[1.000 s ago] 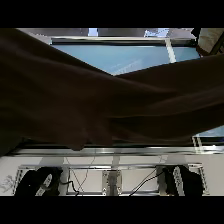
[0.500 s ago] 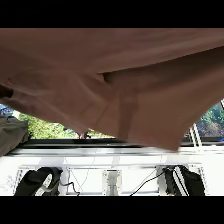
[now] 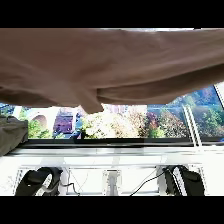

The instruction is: Fold the shirts.

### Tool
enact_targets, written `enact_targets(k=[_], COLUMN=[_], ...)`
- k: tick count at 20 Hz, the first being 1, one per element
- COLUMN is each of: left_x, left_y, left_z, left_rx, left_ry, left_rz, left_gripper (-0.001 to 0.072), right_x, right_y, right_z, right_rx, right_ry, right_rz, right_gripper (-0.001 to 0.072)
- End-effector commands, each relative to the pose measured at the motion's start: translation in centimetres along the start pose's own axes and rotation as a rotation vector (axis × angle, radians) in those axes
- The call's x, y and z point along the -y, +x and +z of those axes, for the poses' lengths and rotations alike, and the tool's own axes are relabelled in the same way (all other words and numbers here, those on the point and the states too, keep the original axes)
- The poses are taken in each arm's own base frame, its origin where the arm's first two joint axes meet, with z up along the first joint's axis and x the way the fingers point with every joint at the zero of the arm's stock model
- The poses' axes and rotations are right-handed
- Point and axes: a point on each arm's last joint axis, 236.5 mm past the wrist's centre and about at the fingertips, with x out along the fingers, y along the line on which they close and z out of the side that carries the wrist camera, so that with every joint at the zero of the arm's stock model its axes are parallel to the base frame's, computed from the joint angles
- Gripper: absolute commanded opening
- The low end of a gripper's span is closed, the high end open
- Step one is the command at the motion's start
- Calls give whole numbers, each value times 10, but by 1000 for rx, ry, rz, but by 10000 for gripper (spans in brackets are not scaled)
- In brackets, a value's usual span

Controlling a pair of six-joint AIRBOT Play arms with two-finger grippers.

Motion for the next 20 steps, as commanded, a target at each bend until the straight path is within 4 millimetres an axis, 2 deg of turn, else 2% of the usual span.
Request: enact_targets(k=[1,3,5,7,9,11,13,15,16,18,20], left_x=[14,16,13,5,-8,-32,-61,-92,-106,-137,-153], left_y=[-31,-35,-30,-15,3,15,21,27,29,41,69], left_z=[41,47,33,-1,-59,-139,-225,-311,-347,-419,-468], left_rx=[96,102,45,-83,-298,-581,-831,-1004,-1058,-1113,-1088], left_ry=[42,49,50,32,26,34,47,62,67,68,41], left_rz=[-34,-36,-25,-2,38,112,190,259,292,368,397], left_gripper=[9,9,9,9,9,9,10,10,9,10,10], right_x=[19,21,17,7,-16,-49,-93,-135,-148,-163,-173], right_y=[-47,-63,-62,-39,3,53,100,133,147,171,190], right_z=[39,60,62,48,21,-28,-104,-186,-227,-296,-349], right_rx=[111,183,194,133,28,-129,-353,-551,-634,-753,-828], right_ry=[-28,-26,-16,20,52,98,168,231,255,284,293], right_rz=[-67,-51,-15,45,137,246,382,493,509,497,486], right_gripper=[25,25,25,25,25,25,25,26,26,26,25])
